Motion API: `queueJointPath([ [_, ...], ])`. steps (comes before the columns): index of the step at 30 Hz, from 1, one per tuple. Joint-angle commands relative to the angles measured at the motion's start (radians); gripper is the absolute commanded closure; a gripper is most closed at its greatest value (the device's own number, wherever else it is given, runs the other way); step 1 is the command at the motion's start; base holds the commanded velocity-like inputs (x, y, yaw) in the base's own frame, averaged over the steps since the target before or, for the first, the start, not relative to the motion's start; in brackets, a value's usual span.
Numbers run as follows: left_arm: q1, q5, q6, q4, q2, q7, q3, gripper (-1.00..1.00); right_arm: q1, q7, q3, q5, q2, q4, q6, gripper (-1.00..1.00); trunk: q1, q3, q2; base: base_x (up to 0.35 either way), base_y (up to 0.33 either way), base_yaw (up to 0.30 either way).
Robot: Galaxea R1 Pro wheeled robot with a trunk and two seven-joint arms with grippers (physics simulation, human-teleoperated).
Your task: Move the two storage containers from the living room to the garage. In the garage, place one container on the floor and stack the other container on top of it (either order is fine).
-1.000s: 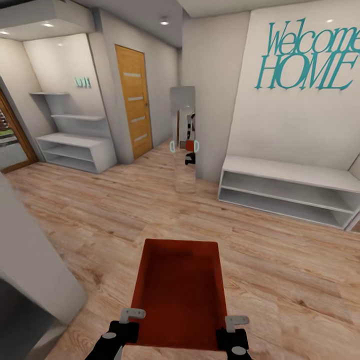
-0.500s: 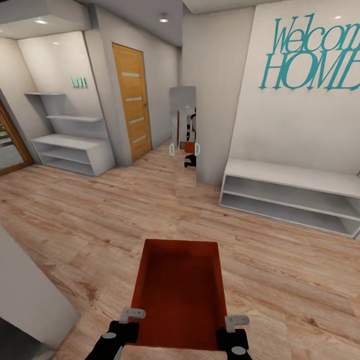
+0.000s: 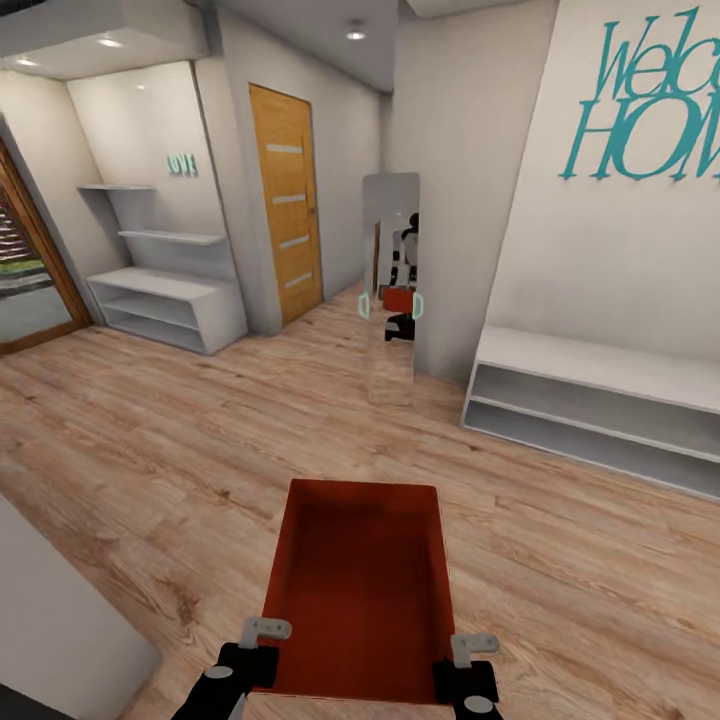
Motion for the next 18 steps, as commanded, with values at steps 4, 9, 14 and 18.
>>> queueJointPath([
  [4, 0.000, -0.095, 0.005, 0.045, 0.000, 0.012, -0.025, 1.00, -0.012, -0.098, -0.004, 0.001, 0.000, -0.001, -0.005, 1.00, 0.001, -0.001, -0.001, 0.322, 0.000, 0.267],
  [9, 0.000, -0.095, 0.005, 0.045, 0.000, 0.012, -0.025, 1.00, -0.012, -0.098, -0.004, 0.001, 0.000, -0.001, -0.005, 1.00, 0.001, -0.001, -0.001, 0.322, 0.000, 0.268],
  [14, 0.001, -0.095, 0.005, 0.045, 0.000, 0.012, -0.025, 1.00, -0.012, -0.098, -0.004, 0.001, 0.000, -0.001, -0.005, 1.00, 0.001, -0.001, -0.001, 0.322, 0.000, 0.154],
  [18, 0.000, -0.095, 0.005, 0.045, 0.000, 0.012, -0.025, 1.00, -0.012, -0.097, -0.004, 0.001, 0.001, -0.001, -0.005, 1.00, 0.001, -0.001, -0.001, 0.322, 0.000, 0.021],
])
